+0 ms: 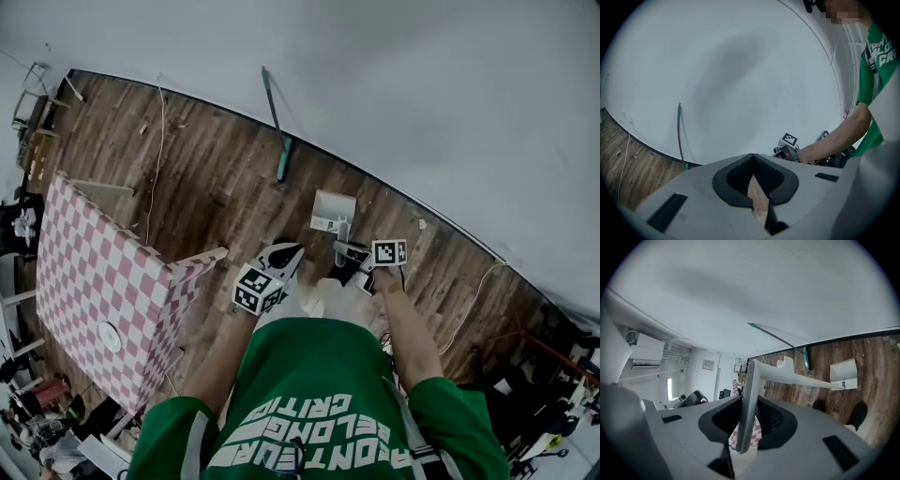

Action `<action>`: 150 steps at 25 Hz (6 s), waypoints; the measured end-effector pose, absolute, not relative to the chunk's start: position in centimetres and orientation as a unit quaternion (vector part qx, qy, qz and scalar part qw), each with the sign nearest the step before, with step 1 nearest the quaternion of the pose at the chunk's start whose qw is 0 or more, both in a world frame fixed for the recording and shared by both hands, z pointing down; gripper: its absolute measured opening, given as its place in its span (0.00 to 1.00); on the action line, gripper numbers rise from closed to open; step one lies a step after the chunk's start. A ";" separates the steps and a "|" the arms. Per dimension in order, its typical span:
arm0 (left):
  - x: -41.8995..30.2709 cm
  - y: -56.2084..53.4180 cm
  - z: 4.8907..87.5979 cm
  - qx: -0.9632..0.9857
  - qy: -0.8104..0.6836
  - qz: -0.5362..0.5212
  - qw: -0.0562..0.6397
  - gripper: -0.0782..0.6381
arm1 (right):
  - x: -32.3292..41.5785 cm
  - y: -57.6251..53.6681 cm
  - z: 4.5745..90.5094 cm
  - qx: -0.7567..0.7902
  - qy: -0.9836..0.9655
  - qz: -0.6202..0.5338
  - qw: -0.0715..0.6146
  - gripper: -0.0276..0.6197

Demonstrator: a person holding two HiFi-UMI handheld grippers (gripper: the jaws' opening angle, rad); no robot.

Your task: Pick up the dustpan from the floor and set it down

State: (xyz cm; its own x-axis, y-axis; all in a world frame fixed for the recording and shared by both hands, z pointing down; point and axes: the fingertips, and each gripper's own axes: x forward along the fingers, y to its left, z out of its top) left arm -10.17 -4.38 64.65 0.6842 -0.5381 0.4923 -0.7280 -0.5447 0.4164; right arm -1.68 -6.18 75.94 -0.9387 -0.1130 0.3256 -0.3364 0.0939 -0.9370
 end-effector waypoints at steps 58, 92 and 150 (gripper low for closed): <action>-7.3 -11.5 52.0 0.939 -0.260 0.072 0.213 0.11 | 1.5 -8.4 48.2 0.240 -0.791 0.556 -0.094 0.22; -6.0 -12.1 50.8 0.950 -0.235 0.064 0.195 0.11 | 2.8 -8.3 49.2 0.264 -0.782 0.556 -0.096 0.22; 14.8 -8.0 57.7 0.957 -0.098 0.182 0.205 0.11 | 25.6 -4.8 69.7 0.403 -0.682 0.589 -0.160 0.22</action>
